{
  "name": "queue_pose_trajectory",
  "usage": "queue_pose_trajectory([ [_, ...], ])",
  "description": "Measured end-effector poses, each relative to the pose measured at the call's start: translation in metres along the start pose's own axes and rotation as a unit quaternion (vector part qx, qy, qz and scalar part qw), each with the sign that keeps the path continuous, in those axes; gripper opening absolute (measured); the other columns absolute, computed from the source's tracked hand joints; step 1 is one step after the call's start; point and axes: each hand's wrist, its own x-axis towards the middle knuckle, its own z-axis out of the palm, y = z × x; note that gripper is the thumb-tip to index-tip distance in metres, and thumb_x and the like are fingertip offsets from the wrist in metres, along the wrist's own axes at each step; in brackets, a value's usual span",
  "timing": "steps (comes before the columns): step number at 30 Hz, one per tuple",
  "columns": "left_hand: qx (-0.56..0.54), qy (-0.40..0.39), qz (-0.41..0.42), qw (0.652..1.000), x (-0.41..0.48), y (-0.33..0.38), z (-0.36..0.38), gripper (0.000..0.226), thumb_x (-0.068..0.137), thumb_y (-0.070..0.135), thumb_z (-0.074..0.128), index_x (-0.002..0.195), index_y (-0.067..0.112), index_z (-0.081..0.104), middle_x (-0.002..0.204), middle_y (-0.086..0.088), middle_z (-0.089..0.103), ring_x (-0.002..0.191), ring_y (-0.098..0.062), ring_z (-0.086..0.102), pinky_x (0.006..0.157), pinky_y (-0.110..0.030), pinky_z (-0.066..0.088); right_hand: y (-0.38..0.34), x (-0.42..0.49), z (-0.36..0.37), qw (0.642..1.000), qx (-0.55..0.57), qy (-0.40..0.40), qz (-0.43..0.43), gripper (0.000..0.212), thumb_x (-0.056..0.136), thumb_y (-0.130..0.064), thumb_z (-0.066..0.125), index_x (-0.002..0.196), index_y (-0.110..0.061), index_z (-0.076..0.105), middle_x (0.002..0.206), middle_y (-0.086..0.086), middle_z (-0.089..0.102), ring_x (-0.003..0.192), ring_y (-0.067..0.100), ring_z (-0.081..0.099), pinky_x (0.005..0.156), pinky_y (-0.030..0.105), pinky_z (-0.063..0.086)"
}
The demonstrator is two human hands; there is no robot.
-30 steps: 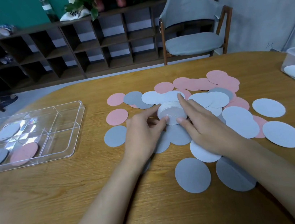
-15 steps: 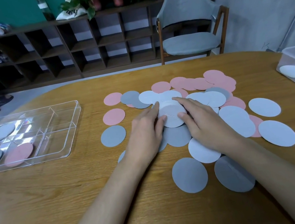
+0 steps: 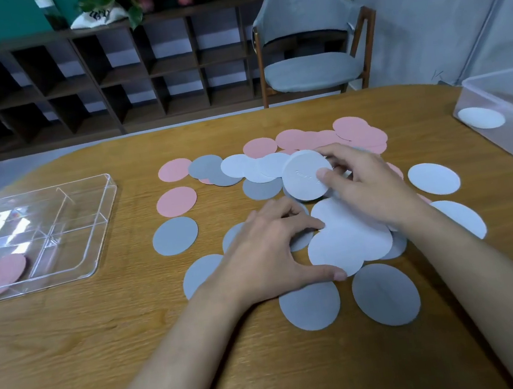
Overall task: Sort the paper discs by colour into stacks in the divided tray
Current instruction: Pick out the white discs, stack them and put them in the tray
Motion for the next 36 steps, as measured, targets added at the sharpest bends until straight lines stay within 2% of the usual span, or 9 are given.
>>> queue_pose_trajectory([
  [7, -0.151, 0.019, -0.056, 0.987, 0.003, 0.001, -0.006, 0.042, 0.072, 0.038, 0.094, 0.106, 0.032, 0.07, 0.1, 0.014, 0.066, 0.09, -0.006, 0.057, 0.077, -0.011, 0.04, -0.001, 0.0, 0.003, 1.0, 0.023, -0.001, 0.008, 0.033, 0.104, -0.025, 0.056, 0.136, -0.032, 0.06, 0.115, -0.006, 0.07, 0.103, 0.017, 0.065, 0.092, 0.046, 0.056],
  [10, -0.243, 0.045, -0.084, 0.965, 0.005, -0.004, -0.013, 0.026, 0.083, 0.021, 0.087, 0.103, 0.026, 0.073, 0.087, 0.003, 0.069, 0.069, -0.007, 0.058, 0.07, -0.021, 0.047, 0.0, 0.0, 0.004, 0.999, 0.048, 0.0, 0.012, 0.032, 0.103, -0.024, 0.058, 0.133, -0.033, 0.062, 0.11, -0.009, 0.072, 0.089, 0.017, 0.069, 0.089, 0.048, 0.058],
  [14, -0.321, 0.12, -0.123, 0.931, 0.005, -0.01, -0.018, 0.02, 0.086, 0.013, 0.084, 0.1, 0.024, 0.074, 0.085, -0.006, 0.069, 0.069, -0.011, 0.057, 0.069, -0.029, 0.049, 0.0, 0.0, 0.004, 0.994, 0.107, -0.011, 0.014, 0.03, 0.102, -0.017, 0.061, 0.13, -0.027, 0.065, 0.102, -0.005, 0.074, 0.074, 0.018, 0.071, 0.084, 0.047, 0.061],
  [20, -0.287, 0.237, -0.146, 0.917, 0.006, -0.022, -0.016, 0.024, 0.086, 0.015, 0.084, 0.101, 0.026, 0.069, 0.08, 0.002, 0.067, 0.07, -0.017, 0.062, 0.069, -0.029, 0.054, -0.002, -0.003, 0.008, 0.986, 0.156, -0.061, 0.009, 0.032, 0.101, -0.012, 0.061, 0.13, -0.026, 0.065, 0.105, -0.002, 0.073, 0.081, 0.027, 0.072, 0.08, 0.036, 0.061],
  [24, -0.243, 0.244, -0.159, 0.925, 0.007, -0.023, -0.016, 0.041, 0.088, 0.022, 0.083, 0.127, 0.03, 0.071, 0.101, 0.01, 0.071, 0.072, -0.019, 0.065, 0.074, -0.026, 0.057, -0.001, -0.004, 0.015, 0.991, 0.112, -0.068, 0.0, 0.039, 0.105, -0.017, 0.055, 0.139, -0.034, 0.061, 0.09, 0.003, 0.073, 0.084, 0.02, 0.072, 0.092, 0.043, 0.059],
  [26, -0.218, 0.225, -0.167, 0.935, 0.006, -0.024, -0.016, 0.042, 0.09, 0.027, 0.08, 0.131, 0.03, 0.071, 0.092, 0.008, 0.075, 0.072, -0.017, 0.066, 0.077, -0.032, 0.059, -0.001, -0.005, 0.018, 0.994, 0.083, -0.072, -0.007, 0.042, 0.107, -0.02, 0.049, 0.144, -0.038, 0.056, 0.087, 0.001, 0.072, 0.087, 0.016, 0.07, 0.095, 0.043, 0.056],
  [29, -0.206, 0.232, -0.167, 0.936, 0.005, -0.022, -0.017, 0.035, 0.09, 0.029, 0.081, 0.124, 0.029, 0.075, 0.08, -0.003, 0.076, 0.074, -0.02, 0.067, 0.079, -0.036, 0.058, -0.007, -0.01, 0.023, 0.995, 0.046, -0.088, -0.019, 0.047, 0.109, -0.023, 0.041, 0.155, -0.033, 0.043, 0.099, -0.008, 0.065, 0.097, 0.01, 0.06, 0.095, 0.036, 0.048],
  [33, -0.14, 0.247, -0.144, 0.948, 0.003, -0.023, -0.018, 0.028, 0.091, 0.03, 0.079, 0.119, 0.025, 0.079, 0.076, 0.006, 0.076, 0.066, -0.008, 0.064, 0.07, -0.026, 0.052, -0.018, -0.016, 0.032, 0.988, -0.074, -0.125, -0.054, 0.058, 0.111, -0.037, 0.035, 0.164, -0.027, 0.015, 0.122, -0.018, 0.039, 0.118, 0.004, 0.041, 0.101, 0.029, 0.036],
  [36, -0.088, 0.234, -0.107, 0.962, 0.0, -0.028, -0.015, 0.027, 0.097, 0.033, 0.072, 0.121, 0.022, 0.076, 0.077, 0.004, 0.075, 0.066, -0.015, 0.064, 0.069, -0.033, 0.054, -0.015, -0.016, 0.035, 0.989, -0.095, -0.085, -0.07, 0.055, 0.111, -0.031, 0.038, 0.163, -0.026, 0.023, 0.119, -0.016, 0.042, 0.119, 0.01, 0.046, 0.094, 0.026, 0.036],
])
